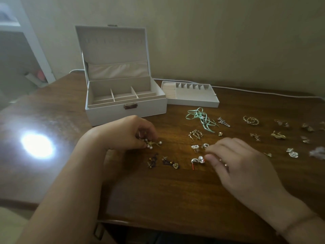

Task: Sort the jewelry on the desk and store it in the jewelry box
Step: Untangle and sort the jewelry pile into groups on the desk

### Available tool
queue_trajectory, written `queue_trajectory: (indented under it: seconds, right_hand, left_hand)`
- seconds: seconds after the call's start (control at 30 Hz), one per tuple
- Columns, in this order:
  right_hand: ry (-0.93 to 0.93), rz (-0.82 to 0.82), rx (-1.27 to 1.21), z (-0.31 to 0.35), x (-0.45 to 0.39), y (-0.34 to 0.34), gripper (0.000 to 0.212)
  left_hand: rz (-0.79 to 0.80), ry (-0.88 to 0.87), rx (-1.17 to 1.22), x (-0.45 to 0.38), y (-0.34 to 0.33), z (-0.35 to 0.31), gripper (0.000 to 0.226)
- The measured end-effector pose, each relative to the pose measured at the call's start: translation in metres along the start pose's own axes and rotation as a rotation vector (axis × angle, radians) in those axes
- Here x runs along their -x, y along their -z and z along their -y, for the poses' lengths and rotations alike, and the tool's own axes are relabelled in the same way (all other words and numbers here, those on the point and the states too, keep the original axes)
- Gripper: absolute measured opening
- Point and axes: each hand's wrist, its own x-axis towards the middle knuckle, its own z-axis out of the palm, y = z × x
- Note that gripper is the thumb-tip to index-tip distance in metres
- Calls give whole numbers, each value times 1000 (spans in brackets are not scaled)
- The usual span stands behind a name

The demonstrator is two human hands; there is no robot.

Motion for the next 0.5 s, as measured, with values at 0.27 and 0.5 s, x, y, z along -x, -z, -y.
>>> queue_trajectory:
  seconds: [0.27, 0.5]
  right_hand:
    - [172, 218, 30, 45, -30, -29, 16]
    - [1, 194, -345, 58, -58, -27, 12]
  left_hand:
    - [-38, 11, -6, -1, 0, 8, 31]
    - [-132, 64, 57, 2, 4, 15, 44]
